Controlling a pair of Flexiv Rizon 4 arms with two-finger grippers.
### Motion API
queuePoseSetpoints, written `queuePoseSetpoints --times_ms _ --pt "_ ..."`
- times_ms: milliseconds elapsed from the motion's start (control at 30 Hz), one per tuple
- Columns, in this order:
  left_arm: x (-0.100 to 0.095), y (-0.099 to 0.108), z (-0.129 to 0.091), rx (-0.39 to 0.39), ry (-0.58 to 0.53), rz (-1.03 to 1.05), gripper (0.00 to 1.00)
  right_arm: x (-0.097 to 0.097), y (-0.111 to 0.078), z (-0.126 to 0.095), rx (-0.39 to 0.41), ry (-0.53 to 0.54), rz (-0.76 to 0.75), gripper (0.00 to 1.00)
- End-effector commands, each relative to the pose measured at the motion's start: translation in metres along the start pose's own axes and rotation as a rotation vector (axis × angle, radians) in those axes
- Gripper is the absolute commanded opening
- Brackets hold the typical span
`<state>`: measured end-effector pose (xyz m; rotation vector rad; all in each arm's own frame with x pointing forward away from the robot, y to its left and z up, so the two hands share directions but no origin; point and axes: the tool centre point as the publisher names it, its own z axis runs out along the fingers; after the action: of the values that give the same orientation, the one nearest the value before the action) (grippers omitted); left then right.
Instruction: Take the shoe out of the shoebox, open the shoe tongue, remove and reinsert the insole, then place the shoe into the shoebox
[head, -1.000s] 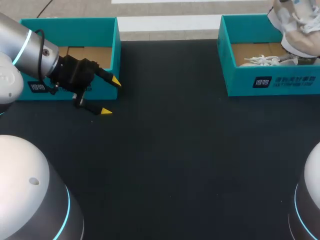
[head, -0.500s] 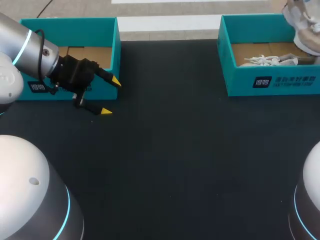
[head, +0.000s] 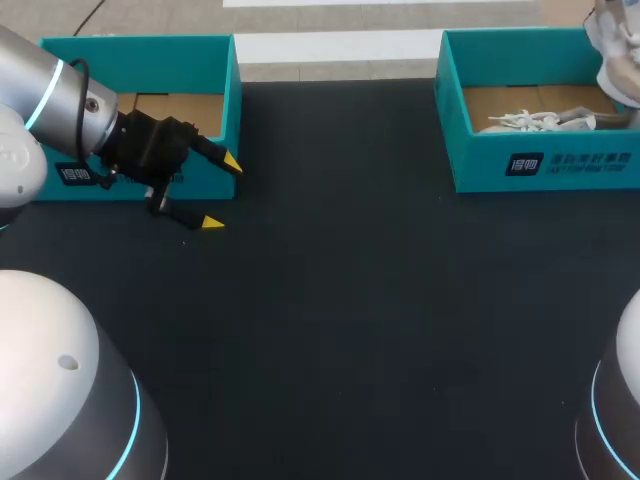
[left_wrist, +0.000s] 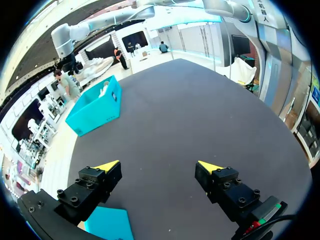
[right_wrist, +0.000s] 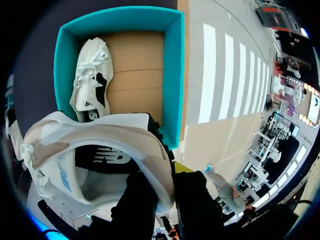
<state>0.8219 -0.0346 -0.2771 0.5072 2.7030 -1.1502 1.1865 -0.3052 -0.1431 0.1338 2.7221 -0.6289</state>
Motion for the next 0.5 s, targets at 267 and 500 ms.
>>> queuePoseSetpoints --times_ms 267,500 --pt "0.001 0.0 0.0 -0.002 -0.001 0.0 1.0 0.022 -0.021 -0.005 0.249 0.14 0.96 0.0" --pt "0.001 0.0 0.0 -0.002 -0.001 0.0 1.0 0.029 -0.027 -0.007 0.266 0.216 1.133 0.0"
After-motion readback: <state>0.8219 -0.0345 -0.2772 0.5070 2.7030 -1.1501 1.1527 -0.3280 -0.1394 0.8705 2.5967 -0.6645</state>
